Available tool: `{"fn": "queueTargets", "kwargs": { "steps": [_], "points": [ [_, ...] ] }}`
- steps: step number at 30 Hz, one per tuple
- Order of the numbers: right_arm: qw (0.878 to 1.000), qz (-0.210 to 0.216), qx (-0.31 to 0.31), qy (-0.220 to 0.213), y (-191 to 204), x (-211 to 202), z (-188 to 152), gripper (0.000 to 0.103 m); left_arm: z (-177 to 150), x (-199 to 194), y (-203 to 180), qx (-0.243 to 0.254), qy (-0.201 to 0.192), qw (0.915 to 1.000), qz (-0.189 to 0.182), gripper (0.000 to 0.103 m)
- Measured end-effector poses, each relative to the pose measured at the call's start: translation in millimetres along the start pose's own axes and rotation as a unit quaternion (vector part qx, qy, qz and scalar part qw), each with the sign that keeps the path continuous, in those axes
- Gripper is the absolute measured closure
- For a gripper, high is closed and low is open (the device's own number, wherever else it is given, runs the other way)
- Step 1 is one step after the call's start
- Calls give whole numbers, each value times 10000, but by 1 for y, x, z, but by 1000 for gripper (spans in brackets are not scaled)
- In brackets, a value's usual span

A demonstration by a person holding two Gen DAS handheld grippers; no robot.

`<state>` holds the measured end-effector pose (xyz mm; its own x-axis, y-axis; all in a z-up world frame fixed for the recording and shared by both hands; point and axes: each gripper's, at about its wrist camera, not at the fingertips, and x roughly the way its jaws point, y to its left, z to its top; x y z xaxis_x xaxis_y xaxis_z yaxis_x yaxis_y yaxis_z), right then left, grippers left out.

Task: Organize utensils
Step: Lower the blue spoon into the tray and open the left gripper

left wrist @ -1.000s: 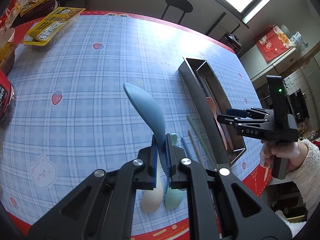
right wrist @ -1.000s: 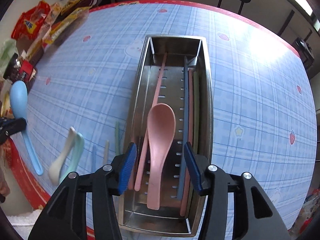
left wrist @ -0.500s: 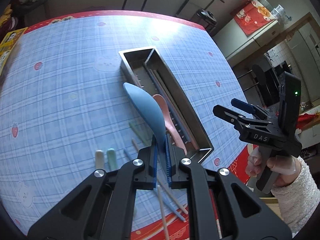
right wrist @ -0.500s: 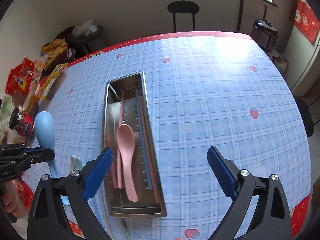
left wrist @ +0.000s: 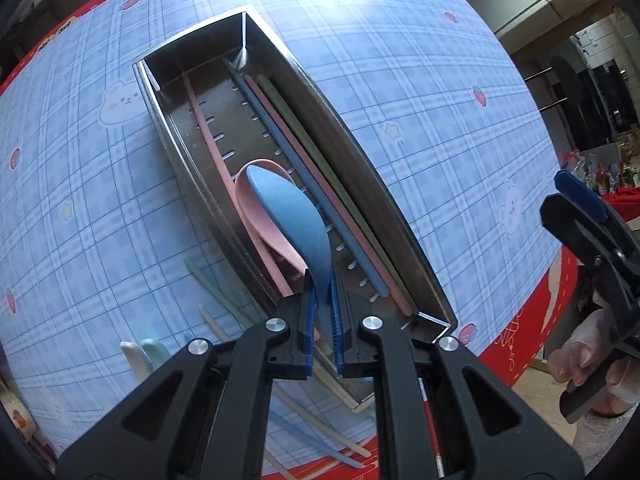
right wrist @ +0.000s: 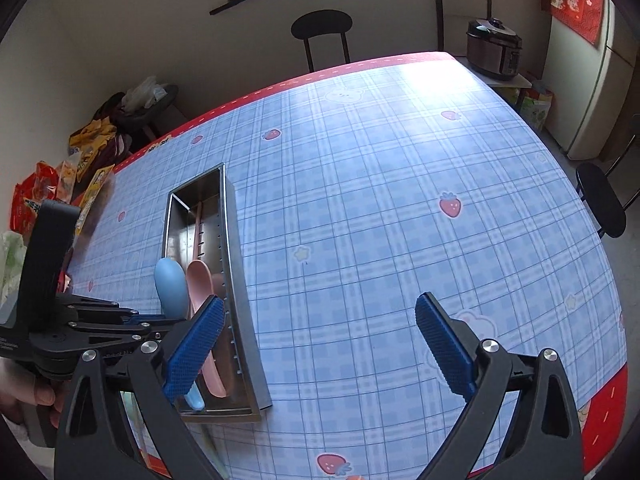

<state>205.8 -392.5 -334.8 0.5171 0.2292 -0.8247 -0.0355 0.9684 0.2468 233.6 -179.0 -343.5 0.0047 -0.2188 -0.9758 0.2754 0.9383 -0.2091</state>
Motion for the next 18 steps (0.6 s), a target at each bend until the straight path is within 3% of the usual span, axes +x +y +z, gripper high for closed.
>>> {"fn": "queueTargets", "kwargs": {
  "steps": [8,10,11,12,18],
  "points": [
    [9999,47,157,20,-15,5,-2,9,6,17,-13,234,210,9981,523,91],
    [9998,52,162,40,-15,5,-3,9,9,13,-14,196,115,9987,456,84],
    [9999,48,156,39,-15,4,-4,9,9,8,-14,173,33,9993,326,76],
    [9999,45,146,28,-14,2,-5,9,9,1,-14,171,-80,9996,188,73],
    [9998,151,39,-84,-2,-11,-9,9,-2,-52,6,96,-943,9955,-18,69]
  ]
}}
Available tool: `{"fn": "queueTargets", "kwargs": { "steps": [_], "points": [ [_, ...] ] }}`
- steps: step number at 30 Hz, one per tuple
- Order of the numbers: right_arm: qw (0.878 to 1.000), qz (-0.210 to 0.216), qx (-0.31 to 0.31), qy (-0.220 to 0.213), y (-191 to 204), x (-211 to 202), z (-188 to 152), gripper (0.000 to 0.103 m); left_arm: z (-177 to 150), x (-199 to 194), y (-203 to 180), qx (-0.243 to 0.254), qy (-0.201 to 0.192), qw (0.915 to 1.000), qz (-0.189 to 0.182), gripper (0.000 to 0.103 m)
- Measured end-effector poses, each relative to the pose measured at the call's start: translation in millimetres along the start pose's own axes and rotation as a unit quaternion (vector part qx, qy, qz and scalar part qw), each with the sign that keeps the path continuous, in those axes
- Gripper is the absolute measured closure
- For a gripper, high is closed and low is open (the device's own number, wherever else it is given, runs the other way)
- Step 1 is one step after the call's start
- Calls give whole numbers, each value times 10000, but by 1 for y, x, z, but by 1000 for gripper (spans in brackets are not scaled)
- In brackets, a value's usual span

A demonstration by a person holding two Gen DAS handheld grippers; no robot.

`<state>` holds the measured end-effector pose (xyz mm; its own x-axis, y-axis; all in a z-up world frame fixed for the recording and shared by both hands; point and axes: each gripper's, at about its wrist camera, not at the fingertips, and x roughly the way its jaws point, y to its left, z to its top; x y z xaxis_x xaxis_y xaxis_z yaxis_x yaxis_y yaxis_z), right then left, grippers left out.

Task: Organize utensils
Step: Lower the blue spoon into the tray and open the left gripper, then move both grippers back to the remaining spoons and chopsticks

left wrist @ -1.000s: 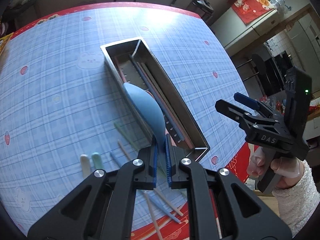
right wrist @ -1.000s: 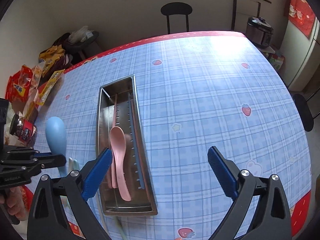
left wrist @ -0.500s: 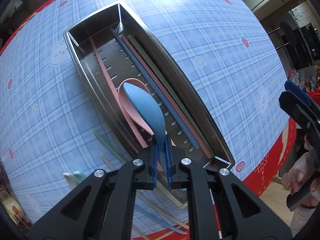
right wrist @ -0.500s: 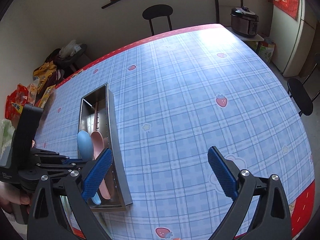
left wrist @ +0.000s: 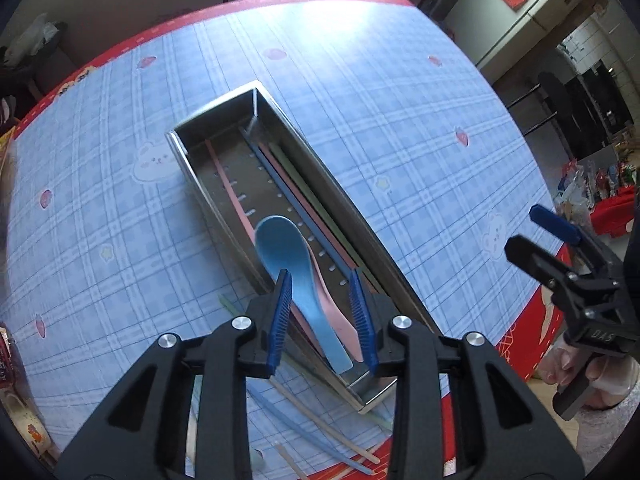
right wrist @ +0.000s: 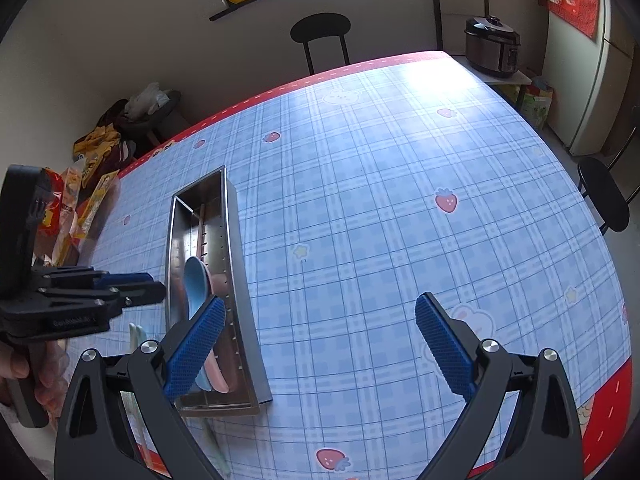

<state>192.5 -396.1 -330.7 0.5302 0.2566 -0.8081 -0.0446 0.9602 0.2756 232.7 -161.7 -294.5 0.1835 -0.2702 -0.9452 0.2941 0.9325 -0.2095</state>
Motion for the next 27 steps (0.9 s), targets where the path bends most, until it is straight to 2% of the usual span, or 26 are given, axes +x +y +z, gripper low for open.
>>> {"fn": "queueTargets", "kwargs": {
  "steps": [5,10,13,18,22,24,27],
  "points": [
    [9995,275,-119,-87,25,-12,-14,10,-25,-45,34,-357,-687,9970,19,68],
    [9974,656,-289,-34,58,-19,-39,21,-78,-77,75,-776,-1147,9904,50,68],
    [9952,917,-324,139,75,-19,-59,32,-117,-85,94,-994,-1236,9873,51,68],
    [9880,1215,-638,711,108,-5,-92,54,-174,-83,114,-1263,-1210,9846,38,68],
    [9791,1372,-976,1138,134,7,-110,63,-209,-75,123,-1363,-1117,9844,22,68],
    [9744,1383,-1140,1359,147,15,-117,70,-221,-70,128,-1428,-1078,9838,60,68],
    [9657,1393,-1369,1713,165,28,-130,77,-233,-65,134,-1575,-1083,9816,-4,68]
  ]
}}
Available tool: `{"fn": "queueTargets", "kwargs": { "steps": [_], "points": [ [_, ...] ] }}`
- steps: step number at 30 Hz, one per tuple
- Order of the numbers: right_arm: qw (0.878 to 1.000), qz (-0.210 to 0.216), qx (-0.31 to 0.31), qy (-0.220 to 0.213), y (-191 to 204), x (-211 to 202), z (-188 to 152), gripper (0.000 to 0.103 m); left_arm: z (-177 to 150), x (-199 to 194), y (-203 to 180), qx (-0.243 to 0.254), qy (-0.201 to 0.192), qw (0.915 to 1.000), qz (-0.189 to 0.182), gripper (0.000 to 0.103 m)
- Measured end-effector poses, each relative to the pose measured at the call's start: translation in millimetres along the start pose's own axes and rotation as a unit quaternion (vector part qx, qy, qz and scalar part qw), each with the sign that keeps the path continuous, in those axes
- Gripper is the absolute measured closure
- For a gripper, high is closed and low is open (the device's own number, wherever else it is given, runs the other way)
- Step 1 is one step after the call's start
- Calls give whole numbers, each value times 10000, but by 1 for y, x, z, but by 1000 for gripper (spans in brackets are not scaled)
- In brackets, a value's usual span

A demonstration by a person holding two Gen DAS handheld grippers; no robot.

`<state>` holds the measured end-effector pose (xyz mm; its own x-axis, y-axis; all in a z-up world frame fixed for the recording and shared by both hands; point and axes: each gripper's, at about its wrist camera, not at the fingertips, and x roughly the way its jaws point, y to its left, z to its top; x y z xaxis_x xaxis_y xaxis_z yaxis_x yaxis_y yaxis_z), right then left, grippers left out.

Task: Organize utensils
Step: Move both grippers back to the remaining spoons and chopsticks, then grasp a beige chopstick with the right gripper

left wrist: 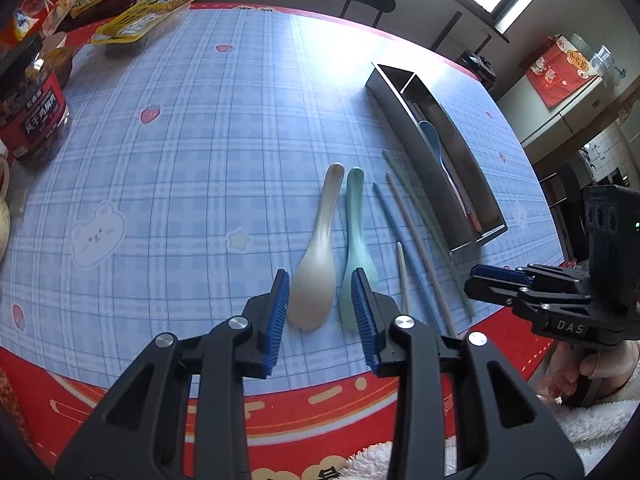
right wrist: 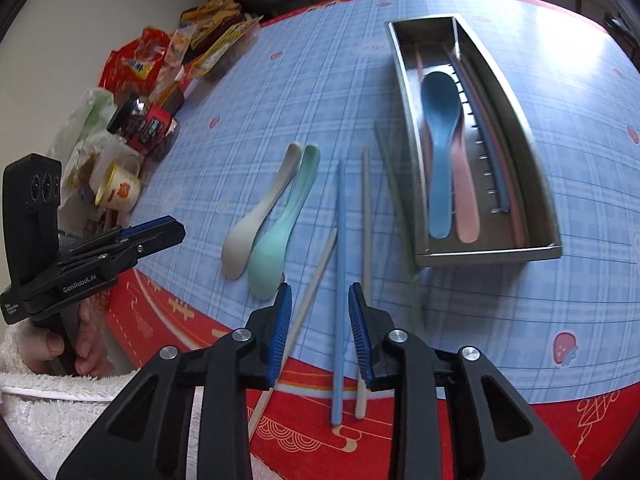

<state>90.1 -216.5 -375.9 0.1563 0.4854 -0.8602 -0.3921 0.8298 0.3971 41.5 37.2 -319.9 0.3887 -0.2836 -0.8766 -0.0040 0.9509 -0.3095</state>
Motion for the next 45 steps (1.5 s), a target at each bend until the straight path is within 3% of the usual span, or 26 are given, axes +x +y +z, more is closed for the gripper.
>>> {"fn": "queueTargets", "kwargs": {
  "steps": [6,13,14,16,24,33,39,45],
  "points": [
    [9951,-279,-553,771,29,41,-7,77,-13,-1,11,-169,-73,9998,-108,68],
    [9882,-617,-752,1184,41,63,-16,77,-25,4,22,-340,-35,9992,-184,68],
    [9876,-681,-799,1166,43,64,-17,77,-25,4,23,-362,-37,9992,-186,68],
    [9857,-764,-892,1210,46,65,-19,88,-26,4,26,-407,-35,9990,-198,68],
    [9853,-958,-953,1045,51,74,-10,96,-24,9,25,-340,35,9992,-209,69],
    [9933,-790,-539,647,31,70,9,97,-17,27,24,-242,198,9995,-59,69],
    [9946,-604,-362,762,21,60,0,91,-10,38,26,-239,288,9993,-85,69],
    [9945,-550,-365,814,18,56,-10,92,-5,48,24,-227,387,9989,-160,69]
  ]
}}
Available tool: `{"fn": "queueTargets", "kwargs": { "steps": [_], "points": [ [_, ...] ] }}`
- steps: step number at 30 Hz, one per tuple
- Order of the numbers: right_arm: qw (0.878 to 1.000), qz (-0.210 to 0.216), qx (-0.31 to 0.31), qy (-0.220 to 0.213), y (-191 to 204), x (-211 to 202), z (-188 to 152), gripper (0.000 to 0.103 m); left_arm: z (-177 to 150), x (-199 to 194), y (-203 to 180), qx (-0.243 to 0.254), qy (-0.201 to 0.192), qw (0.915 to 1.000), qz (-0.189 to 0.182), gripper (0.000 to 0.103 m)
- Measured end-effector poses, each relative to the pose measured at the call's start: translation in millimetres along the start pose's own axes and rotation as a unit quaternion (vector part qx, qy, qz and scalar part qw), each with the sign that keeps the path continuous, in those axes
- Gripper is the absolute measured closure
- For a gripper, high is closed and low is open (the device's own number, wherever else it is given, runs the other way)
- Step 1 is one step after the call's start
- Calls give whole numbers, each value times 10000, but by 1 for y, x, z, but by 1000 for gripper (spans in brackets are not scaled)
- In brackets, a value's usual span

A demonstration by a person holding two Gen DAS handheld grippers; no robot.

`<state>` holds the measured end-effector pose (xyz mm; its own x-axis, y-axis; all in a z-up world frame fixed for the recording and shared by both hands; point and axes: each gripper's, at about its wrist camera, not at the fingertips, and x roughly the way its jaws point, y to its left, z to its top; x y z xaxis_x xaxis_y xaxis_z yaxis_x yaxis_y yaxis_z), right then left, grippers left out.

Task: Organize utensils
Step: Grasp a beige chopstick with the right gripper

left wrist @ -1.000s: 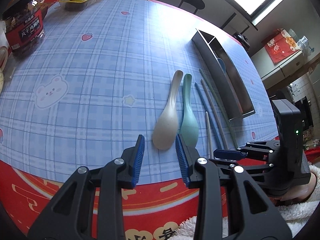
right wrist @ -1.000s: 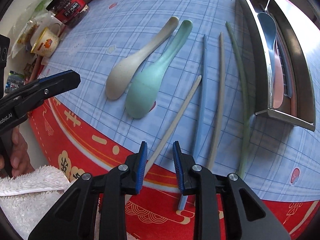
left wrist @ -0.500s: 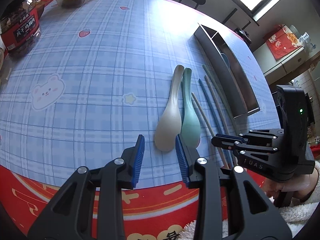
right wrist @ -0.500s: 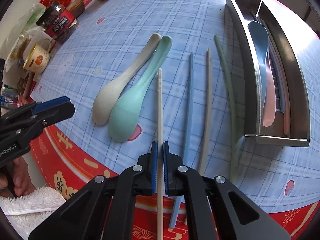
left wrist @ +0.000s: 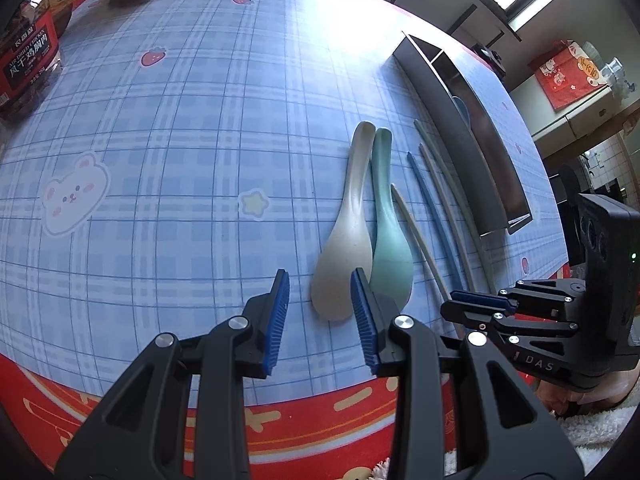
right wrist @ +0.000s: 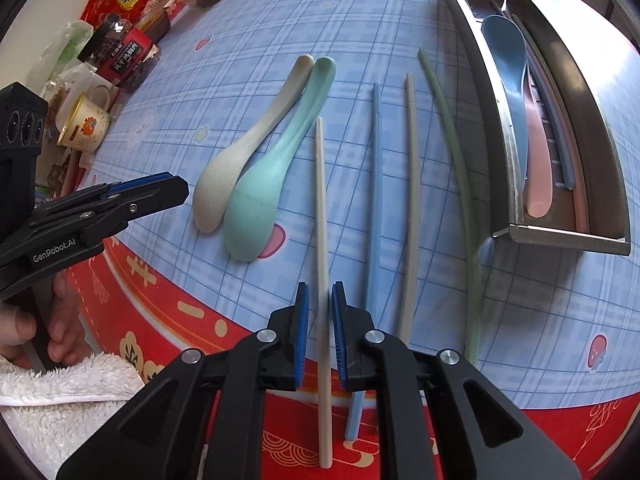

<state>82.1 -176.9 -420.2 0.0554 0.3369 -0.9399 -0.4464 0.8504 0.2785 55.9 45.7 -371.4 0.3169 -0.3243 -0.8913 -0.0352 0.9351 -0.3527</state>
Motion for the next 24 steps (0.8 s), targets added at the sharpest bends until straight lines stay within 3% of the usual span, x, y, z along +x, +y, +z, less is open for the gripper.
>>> {"fn": "queueTargets", "kwargs": {
  "steps": [2,17,24],
  "points": [
    [10000,-64,-1,8,-1,0,1,97,2,2,-1,20,19,10000,-21,69],
    [9994,252,173,-132,-14,3,7,97,26,19,1,-72,169,9993,-319,69],
    [9995,259,132,-137,-15,1,6,97,33,33,-12,92,355,9989,-282,70]
  ]
}}
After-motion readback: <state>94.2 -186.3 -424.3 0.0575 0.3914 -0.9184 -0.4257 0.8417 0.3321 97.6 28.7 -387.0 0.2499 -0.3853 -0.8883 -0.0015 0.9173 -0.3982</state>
